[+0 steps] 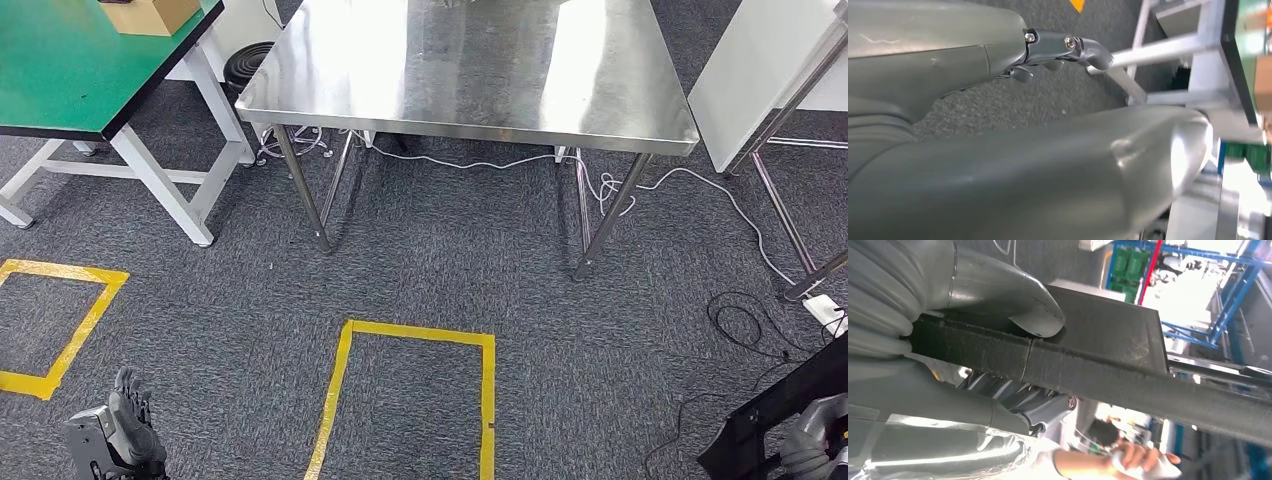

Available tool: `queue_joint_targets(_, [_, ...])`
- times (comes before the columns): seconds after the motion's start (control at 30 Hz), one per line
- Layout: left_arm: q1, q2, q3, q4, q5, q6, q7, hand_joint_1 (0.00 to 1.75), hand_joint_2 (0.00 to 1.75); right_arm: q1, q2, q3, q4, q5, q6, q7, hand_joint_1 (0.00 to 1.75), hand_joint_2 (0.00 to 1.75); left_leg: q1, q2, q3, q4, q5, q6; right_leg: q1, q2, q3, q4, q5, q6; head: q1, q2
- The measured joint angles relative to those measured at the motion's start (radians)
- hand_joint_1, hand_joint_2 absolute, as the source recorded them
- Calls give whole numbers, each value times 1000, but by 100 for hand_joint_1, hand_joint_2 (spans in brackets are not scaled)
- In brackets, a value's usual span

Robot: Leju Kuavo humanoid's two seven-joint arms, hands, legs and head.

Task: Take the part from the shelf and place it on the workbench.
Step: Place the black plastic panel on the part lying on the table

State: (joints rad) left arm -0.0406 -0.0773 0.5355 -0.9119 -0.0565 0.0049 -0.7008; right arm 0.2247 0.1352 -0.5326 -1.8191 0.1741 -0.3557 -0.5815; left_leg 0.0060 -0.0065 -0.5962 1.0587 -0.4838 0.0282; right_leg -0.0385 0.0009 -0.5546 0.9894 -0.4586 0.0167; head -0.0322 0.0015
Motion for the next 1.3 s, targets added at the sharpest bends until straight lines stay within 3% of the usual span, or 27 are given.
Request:
queue_joint_targets(0.1, [5,-1,-6,-1,-4,2,0,0,0,10,12,4,-28,40,-21,-10,175,175,5,2,-89,193,-94,-11,8,-1,-2,0,0,-8,-2,0])
queue_joint_targets(0.13, [7,-2,-8,-1,-5,1,0,0,0,15,15,5,-37,48,-26,-10,175,175,6,2,-110,234,-103,-10,11,-1,-2,0,0,-9,-2,0])
queue_joint_targets(0.17, [9,-2,-10,-1,-6,0,0,0,0,21,19,7,-46,56,-30,-11,175,175,5,2,-113,237,-93,-5,16,-1,-1,0,-1,-10,-2,0])
queue_joint_targets(0.2, [11,-2,-11,-1,-7,0,0,0,0,27,22,10,-56,65,-33,-11,175,175,3,2,-96,201,-66,4,21,0,0,0,-1,-10,-2,0])
queue_joint_targets(0.27, [11,0,-13,-2,-9,0,0,0,0,37,26,18,-76,81,-35,-12,175,175,-8,4,-27,62,-1,35,29,0,3,-1,-1,-10,0,0])
queue_joint_targets(0.33, [9,3,-14,-6,-13,1,-1,0,0,44,29,27,-88,92,-37,-12,175,175,-22,13,18,-31,26,63,30,-1,4,-4,-2,-9,5,0])
queue_joint_targets(0.4, [7,5,-15,-8,-14,2,-2,0,0,47,32,33,-93,96,-38,-12,175,175,-33,17,26,-52,26,72,26,-4,5,-10,-2,-5,6,0])
queue_joint_targets(0.5, [7,6,-18,-8,-10,4,-2,0,0,51,34,41,-101,101,-40,-11,175,175,-25,16,57,-106,47,82,30,-5,-13,22,-18,-1,7,0])
queue_joint_targets(0.6, [8,3,-26,-3,-8,10,-2,0,0,54,31,50,-102,111,-42,-8,175,175,-21,16,67,-121,54,81,22,-1,-109,201,-91,0,9,0])
queue_joint_targets(0.63, [9,1,-27,0,-7,12,-2,0,0,56,30,53,-101,114,-43,-5,175,175,-20,15,68,-121,52,77,17,-1,-136,249,-104,7,9,0])
queue_joint_targets(0.67, [11,0,-28,4,-6,14,-2,0,0,57,30,57,-100,117,-43,-2,175,175,-18,14,69,-119,49,72,11,-1,-147,263,-100,18,9,0])
queue_joint_targets(0.7, [12,-1,-29,8,-6,15,-1,0,0,57,29,61,-99,120,-45,2,175,175,-14,13,72,-116,45,64,4,-2,-136,235,-80,33,9,0])
queue_joint_targets(0.77, [14,-1,-29,15,-5,17,-1,0,0,55,26,69,-97,125,-48,8,175,175,-7,10,73,-97,28,42,-8,-3,-73,105,-22,61,10,0])
queue_joint_targets(0.8, [14,0,-29,17,-5,18,-1,0,0,54,24,73,-95,126,-49,10,175,175,-6,9,71,-82,16,30,-11,-2,-45,52,-5,64,12,0])
queue_joint_targets(0.87, [14,2,-29,19,-4,19,-1,0,0,51,20,80,-91,127,-51,15,175,175,-8,8,63,-60,-1,14,-9,1,-24,20,-3,47,14,0])
queue_joint_targets(0.93, [14,4,-28,22,-4,23,-1,0,0,49,18,86,-89,127,-52,18,175,175,-4,7,63,-53,-9,9,-9,3,-21,23,-9,25,13,0])
queue_joint_targets(1.0, [15,8,-28,25,-4,25,-1,0,0,46,15,91,-88,127,-53,21,175,175,4,7,50,-16,-30,1,-11,5,-13,23,-15,12,11,0])
queue_joint_targets(1.03, [15,9,-28,26,-4,25,-1,0,0,44,14,93,-88,127,-54,22,175,175,6,7,27,30,-51,-4,-11,5,-8,22,-18,6,10,0])
queue_joint_targets(1.1, [16,11,-27,30,-4,24,-2,0,0,41,10,98,-87,127,-54,26,175,175,7,8,-53,165,-98,-11,-4,6,0,22,-26,-4,8,0])
queue_joint_targets(1.13, [18,11,-27,33,-4,23,-2,0,0,40,9,99,-87,127,-54,28,175,175,7,7,-92,219,-107,-10,-1,7,4,22,-31,-7,8,0])
queue_joint_targets(1.17, [20,11,-27,36,-4,22,-2,0,0,40,7,100,-87,127,-54,32,175,175,6,7,-119,242,-96,-6,4,8,10,22,-36,-9,8,0])
queue_joint_targets(1.2, [21,12,-27,39,-4,20,-2,0,0,40,4,100,-87,127,-54,35,175,175,4,7,-126,226,-65,4,9,9,18,22,-42,-11,8,0])
queue_joint_targets(1.23, [22,13,-27,41,-4,18,-2,0,0,40,2,100,-87,127,-54,38,175,175,0,6,-115,175,-19,18,15,10,29,21,-49,-12,8,0])
queue_joint_targets(1.3, [22,19,-27,43,-5,15,-1,0,0,40,-1,101,-87,127,-54,41,175,175,-16,6,-68,52,56,61,24,11,47,13,-61,-13,14,0])
